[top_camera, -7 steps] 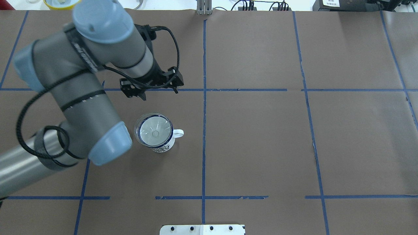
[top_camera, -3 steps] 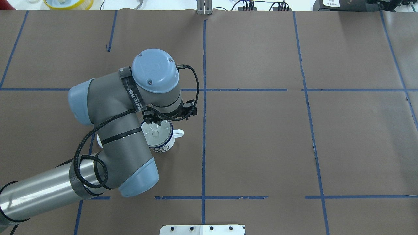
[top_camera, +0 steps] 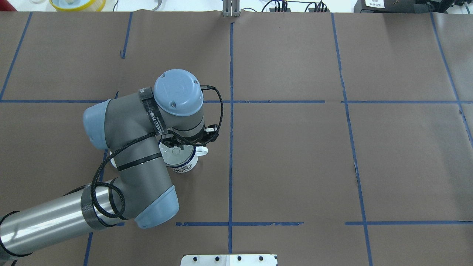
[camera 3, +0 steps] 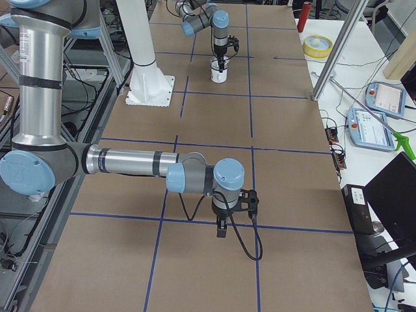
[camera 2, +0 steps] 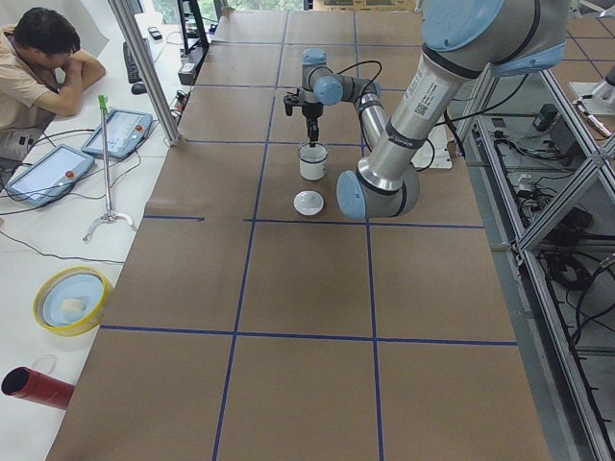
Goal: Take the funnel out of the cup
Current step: 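Close the left gripper on the glass funnel's rim, then lift the glass funnel up out of the mug with the left gripper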
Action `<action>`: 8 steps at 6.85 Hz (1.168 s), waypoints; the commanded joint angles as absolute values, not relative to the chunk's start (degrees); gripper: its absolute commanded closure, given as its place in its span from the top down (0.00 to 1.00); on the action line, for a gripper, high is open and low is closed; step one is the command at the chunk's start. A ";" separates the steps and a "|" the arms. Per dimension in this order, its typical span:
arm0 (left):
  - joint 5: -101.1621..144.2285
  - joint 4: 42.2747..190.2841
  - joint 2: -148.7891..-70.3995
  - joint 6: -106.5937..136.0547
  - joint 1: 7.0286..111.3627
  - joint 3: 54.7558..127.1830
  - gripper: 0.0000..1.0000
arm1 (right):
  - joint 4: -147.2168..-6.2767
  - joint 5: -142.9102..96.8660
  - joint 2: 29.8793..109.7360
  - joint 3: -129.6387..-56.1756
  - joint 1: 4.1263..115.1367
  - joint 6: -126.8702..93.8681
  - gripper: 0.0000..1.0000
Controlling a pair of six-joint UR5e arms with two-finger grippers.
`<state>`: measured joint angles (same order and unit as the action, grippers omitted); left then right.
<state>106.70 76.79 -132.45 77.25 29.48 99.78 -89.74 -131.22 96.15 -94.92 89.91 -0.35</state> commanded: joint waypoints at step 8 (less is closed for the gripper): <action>106.96 72.24 -132.80 81.61 42.33 116.17 0.00 | -89.74 -131.22 96.15 -94.92 89.91 -0.35 1.00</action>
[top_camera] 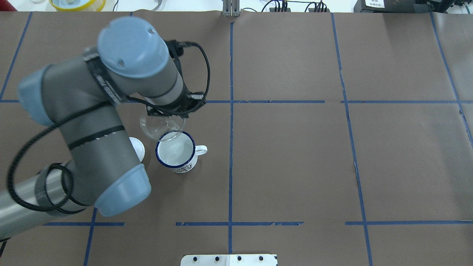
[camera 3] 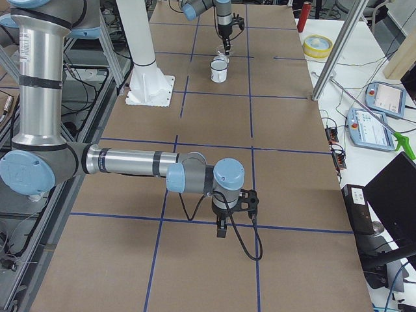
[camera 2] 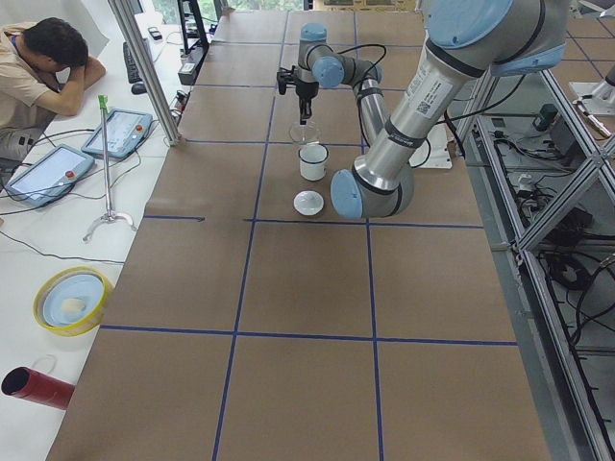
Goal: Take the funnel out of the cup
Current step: 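Lift the glass funnel up out of the mug with the left gripper, then carry the funnel farther from the robot and set it on the table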
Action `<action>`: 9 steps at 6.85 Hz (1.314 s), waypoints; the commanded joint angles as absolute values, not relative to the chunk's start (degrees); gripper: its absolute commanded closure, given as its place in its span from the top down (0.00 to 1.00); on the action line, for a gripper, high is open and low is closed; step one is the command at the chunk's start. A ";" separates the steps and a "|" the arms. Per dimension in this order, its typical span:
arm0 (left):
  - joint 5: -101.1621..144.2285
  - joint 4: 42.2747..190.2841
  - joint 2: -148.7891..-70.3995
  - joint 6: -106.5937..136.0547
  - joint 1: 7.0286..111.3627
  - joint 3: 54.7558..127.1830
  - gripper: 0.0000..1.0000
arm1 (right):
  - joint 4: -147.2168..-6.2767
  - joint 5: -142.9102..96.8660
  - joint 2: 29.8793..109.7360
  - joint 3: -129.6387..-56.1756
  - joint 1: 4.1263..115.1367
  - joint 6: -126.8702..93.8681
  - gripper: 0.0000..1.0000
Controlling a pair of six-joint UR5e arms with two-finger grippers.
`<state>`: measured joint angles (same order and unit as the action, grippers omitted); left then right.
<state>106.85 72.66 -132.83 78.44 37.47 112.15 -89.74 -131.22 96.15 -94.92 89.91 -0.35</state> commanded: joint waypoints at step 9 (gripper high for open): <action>74.71 126.82 -128.23 125.24 41.57 74.73 0.00 | -89.74 -131.22 96.15 -94.92 89.91 -0.35 1.00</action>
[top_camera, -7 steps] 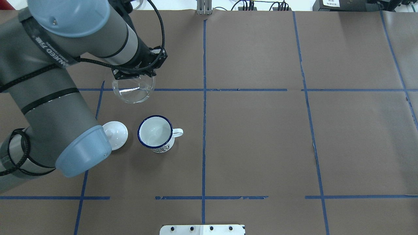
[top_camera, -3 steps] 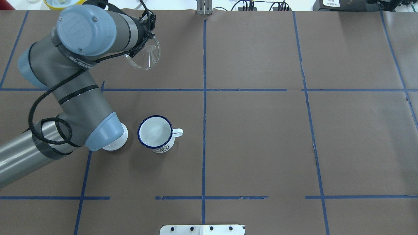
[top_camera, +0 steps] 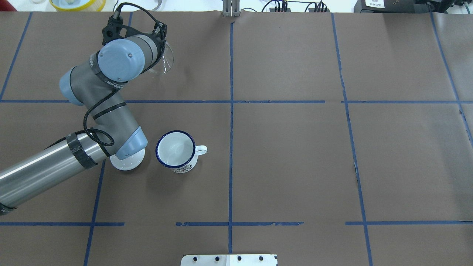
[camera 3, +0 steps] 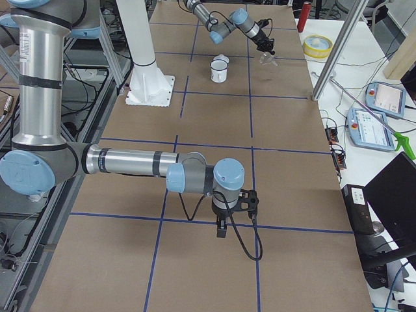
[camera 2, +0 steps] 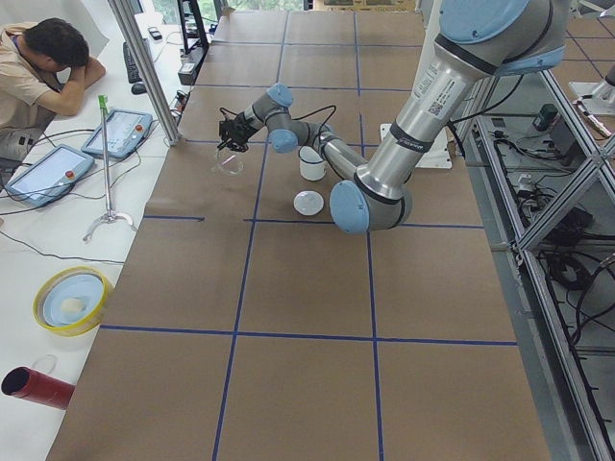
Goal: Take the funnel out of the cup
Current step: 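Carry the funnel farther from the robot and set it on the table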
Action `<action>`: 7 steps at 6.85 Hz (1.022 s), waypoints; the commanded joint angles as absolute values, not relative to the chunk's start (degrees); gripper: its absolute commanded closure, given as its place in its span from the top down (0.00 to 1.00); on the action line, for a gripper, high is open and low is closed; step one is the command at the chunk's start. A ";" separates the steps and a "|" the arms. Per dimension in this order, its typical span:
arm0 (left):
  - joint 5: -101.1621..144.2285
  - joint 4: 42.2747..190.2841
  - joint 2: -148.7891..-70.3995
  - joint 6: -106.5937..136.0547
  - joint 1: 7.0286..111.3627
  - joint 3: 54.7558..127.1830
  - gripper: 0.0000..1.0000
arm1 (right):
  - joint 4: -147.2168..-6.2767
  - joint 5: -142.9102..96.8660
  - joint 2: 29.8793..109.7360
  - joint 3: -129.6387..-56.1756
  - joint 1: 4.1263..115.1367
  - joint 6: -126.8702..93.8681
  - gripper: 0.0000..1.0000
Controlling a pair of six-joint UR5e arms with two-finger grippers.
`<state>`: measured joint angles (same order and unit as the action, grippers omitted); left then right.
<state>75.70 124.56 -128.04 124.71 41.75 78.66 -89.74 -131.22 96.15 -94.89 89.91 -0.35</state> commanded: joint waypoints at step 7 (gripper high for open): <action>72.25 132.54 -127.54 118.51 40.17 74.16 1.00 | -89.74 -131.22 96.15 -94.92 89.91 -0.35 1.00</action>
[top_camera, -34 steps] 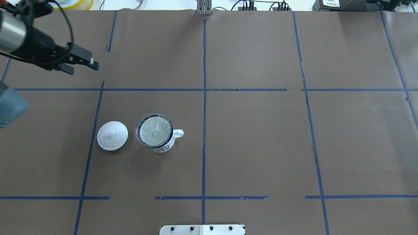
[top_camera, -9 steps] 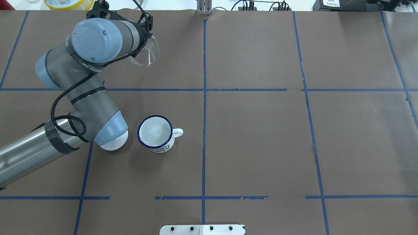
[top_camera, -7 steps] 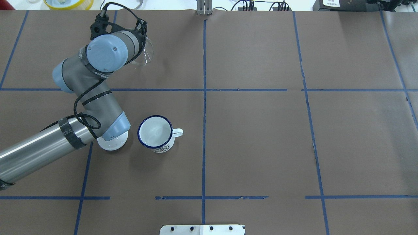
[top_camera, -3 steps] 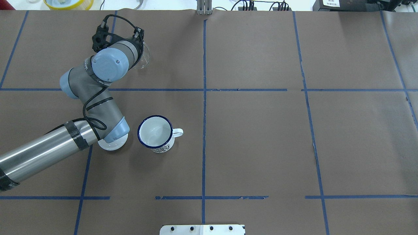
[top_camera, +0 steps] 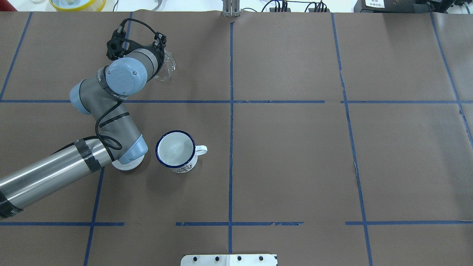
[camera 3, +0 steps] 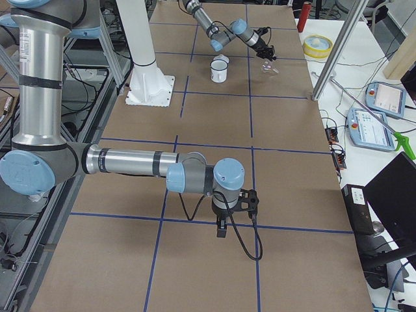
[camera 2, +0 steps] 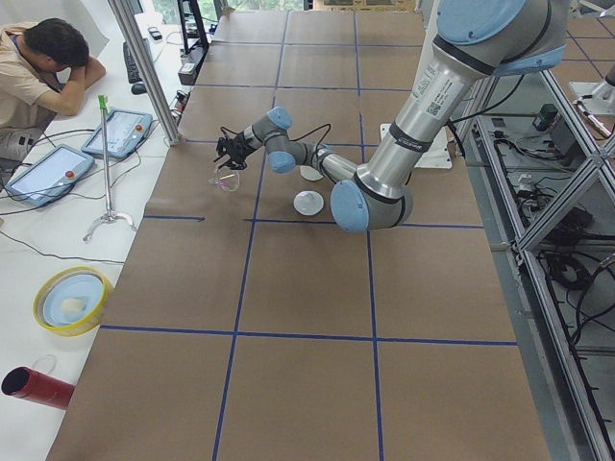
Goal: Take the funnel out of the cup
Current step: 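Carry the funnel farther from the robot and set it on the table, then open the left gripper and move it back toward the white lid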
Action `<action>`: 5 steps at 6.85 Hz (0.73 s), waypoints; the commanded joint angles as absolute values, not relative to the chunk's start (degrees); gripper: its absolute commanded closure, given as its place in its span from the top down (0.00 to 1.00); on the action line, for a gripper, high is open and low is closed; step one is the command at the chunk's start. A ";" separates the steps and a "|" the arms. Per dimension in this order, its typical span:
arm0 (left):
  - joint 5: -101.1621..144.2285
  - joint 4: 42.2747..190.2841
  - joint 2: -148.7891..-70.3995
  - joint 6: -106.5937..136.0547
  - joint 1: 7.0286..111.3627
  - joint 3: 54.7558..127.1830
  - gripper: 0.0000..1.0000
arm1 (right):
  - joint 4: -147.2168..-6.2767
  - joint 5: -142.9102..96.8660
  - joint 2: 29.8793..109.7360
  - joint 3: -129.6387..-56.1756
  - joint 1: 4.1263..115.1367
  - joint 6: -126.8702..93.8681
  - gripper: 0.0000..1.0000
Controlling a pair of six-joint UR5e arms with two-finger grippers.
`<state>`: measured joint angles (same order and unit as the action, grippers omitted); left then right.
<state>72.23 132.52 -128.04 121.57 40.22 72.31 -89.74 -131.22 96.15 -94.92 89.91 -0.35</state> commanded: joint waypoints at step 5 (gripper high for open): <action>92.58 119.29 -113.84 84.21 43.40 103.20 1.00 | -89.74 -131.22 96.15 -94.92 89.91 -0.35 1.00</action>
